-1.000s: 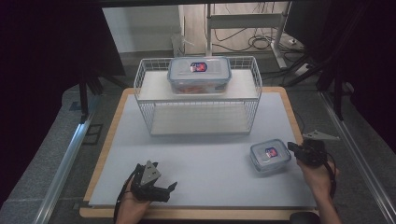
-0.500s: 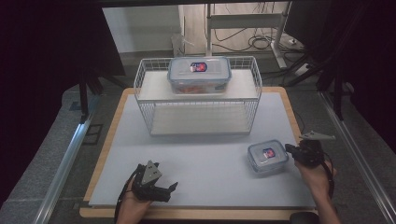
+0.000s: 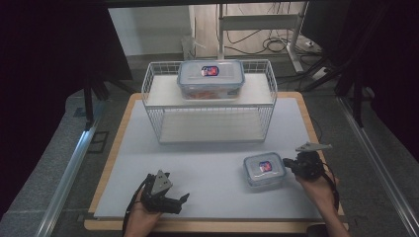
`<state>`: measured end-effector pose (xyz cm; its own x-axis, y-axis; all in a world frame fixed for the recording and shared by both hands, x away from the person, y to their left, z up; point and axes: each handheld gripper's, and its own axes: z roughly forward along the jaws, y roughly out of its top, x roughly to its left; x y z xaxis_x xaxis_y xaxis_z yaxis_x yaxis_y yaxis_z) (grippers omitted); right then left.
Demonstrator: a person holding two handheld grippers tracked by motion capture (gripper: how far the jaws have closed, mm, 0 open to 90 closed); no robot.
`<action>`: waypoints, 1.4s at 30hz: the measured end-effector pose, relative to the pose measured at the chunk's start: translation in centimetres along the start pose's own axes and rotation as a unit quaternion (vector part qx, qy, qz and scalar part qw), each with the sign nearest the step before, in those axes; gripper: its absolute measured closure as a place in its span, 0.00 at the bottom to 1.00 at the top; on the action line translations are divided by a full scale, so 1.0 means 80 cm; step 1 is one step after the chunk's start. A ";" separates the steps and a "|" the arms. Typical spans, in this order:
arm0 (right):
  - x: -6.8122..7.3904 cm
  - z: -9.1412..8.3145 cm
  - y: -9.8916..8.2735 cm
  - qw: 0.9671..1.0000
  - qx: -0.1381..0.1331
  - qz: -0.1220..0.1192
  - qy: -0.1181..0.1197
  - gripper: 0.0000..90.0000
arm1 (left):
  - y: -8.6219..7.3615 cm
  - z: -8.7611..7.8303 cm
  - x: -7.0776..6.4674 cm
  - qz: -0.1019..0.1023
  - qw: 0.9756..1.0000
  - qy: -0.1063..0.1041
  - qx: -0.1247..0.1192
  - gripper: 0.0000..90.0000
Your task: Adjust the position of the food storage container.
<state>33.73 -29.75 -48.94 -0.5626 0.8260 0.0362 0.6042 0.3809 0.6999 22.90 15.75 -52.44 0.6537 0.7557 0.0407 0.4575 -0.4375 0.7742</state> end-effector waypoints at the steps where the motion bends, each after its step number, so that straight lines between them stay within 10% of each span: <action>1: 0.006 0.002 0.002 1.000 -0.001 -0.006 0.002 0.99 | 0.000 0.000 0.000 0.000 1.000 0.000 0.000 0.05; 20: 0.066 0.023 0.016 0.997 0.007 -0.044 0.069 0.99 | 0.000 0.002 0.000 -0.002 1.000 -0.002 0.004 0.05; 42: 0.143 0.033 0.019 0.983 0.015 -0.087 0.159 0.99 | -0.001 0.003 0.004 -0.004 1.000 0.001 0.013 0.05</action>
<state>29.66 -18.62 -49.32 -0.8047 0.5764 0.1424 0.4960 0.5208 0.6948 23.21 15.92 -52.60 0.6493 0.7597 0.0361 0.4778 -0.4444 0.7577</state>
